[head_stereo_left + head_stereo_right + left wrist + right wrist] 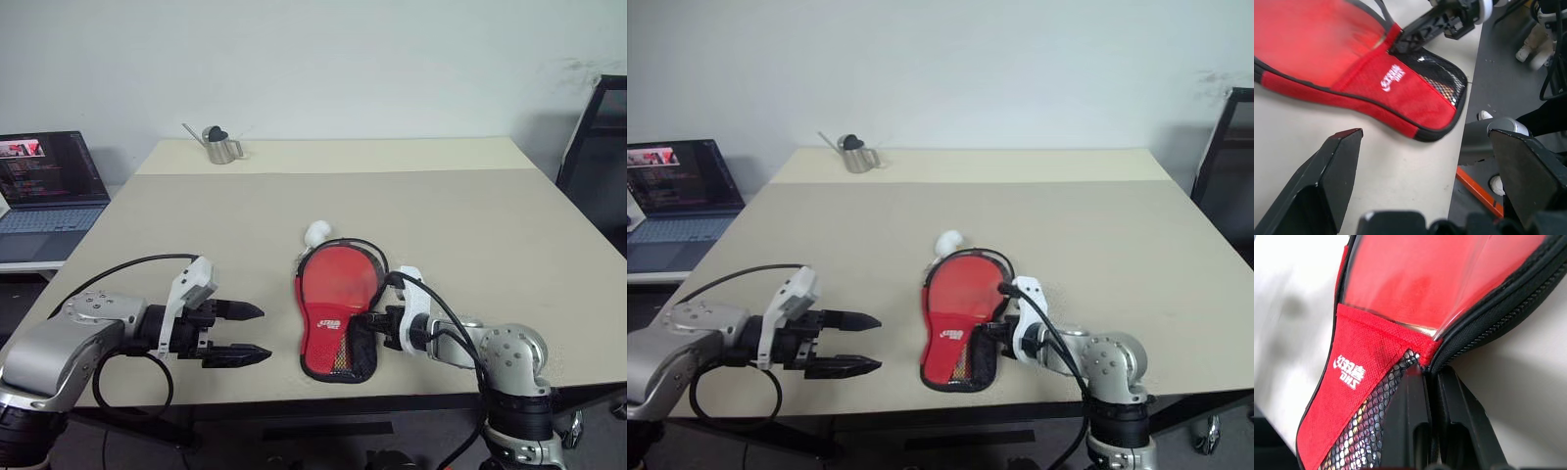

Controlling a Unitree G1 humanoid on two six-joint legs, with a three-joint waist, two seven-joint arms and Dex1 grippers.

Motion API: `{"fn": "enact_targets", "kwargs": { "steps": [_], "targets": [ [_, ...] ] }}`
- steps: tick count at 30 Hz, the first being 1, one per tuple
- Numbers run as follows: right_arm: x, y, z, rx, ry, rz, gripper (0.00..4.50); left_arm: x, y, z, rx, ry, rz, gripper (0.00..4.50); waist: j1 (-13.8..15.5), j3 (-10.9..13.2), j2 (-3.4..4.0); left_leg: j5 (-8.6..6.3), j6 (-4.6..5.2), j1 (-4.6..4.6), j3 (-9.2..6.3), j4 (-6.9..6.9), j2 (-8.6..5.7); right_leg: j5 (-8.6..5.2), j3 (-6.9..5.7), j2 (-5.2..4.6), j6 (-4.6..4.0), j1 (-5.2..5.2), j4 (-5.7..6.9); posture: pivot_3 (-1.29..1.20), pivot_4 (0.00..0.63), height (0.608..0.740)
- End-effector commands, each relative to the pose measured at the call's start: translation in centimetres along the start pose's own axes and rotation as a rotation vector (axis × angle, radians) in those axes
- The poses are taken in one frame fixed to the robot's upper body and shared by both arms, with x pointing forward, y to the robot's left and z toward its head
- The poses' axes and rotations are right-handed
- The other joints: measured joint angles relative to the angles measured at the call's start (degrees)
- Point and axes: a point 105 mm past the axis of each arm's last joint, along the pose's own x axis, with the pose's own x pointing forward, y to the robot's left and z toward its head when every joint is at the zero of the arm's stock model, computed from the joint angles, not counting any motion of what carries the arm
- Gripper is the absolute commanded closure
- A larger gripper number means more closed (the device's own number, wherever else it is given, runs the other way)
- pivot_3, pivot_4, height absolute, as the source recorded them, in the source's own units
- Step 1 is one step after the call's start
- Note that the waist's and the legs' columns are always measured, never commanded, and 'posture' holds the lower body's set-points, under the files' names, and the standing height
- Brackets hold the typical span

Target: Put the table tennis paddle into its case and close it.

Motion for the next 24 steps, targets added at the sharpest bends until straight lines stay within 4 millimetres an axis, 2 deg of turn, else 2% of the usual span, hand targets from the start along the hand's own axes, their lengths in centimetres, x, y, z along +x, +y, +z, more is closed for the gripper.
{"fn": "enact_targets", "kwargs": {
  "steps": [1, 9, 12, 19, 23, 24],
  "targets": [
    [-0.7, 1.0, -0.2, -0.019, 0.007, 0.042, 4.48, -0.4, -0.5, 1.0, 0.048, -0.017, -0.006, 0.0, 0.0, 0.0, 0.0, 0.0, 0.0, 0.0, 0.0, -0.02, 0.0, 0.0, 0.0, 0.0, 0.0, -0.01, 0.0, 0.0, 0.15, 0.74],
    [-0.8, 0.4, -0.3, 0.003, -0.003, 0.004, 4.48, -0.2, -0.2, 1.2, 0.051, -0.029, -0.002, 0.0, 0.0, 0.0, 0.0, 0.0, 0.0, 0.0, 0.01, -0.15, -0.01, -0.02, -0.01, -0.01, -0.03, -0.04, -0.06, 0.0, 0.15, 0.74],
    [-0.8, -0.4, -0.2, 0.026, -0.018, -0.053, 3.78, -0.2, -0.1, 1.3, 0.056, -0.032, 0.001, 0.0, 0.0, 0.0, 0.0, 0.0, 0.0, 0.0, 0.01, -0.17, -0.01, -0.02, -0.02, -0.01, -0.03, -0.04, -0.06, 0.0, 0.15, 0.74],
    [-2.2, -1.7, 0.4, -0.003, -0.065, -0.136, 1.44, -0.1, -0.1, 1.3, 0.056, -0.037, 0.004, 0.0, 0.1, 0.0, 0.0, 0.0, 0.0, 0.0, 0.01, -0.16, -0.03, -0.02, -0.02, -0.05, -0.03, -0.04, -0.06, 0.0, 0.15, 0.74],
    [-3.7, -1.4, 1.8, -0.064, -0.137, -0.133, 0.09, -0.1, -0.1, 1.2, 0.053, -0.044, 0.008, 0.0, 0.4, 0.0, 0.0, 0.01, -0.01, -0.01, 0.02, -0.15, -0.11, -0.02, -0.03, -0.14, -0.02, -0.02, -0.08, 0.0, 0.15, 0.74],
    [-4.0, -1.3, 2.0, -0.078, -0.148, -0.126, 0.04, 0.0, -0.2, 1.2, 0.051, -0.046, 0.008, 0.0, 0.3, 0.0, 0.0, 0.01, -0.01, -0.01, 0.05, -0.15, -0.11, -0.02, -0.02, -0.14, -0.01, -0.02, -0.09, 0.0, 0.15, 0.74]
  ]
}}
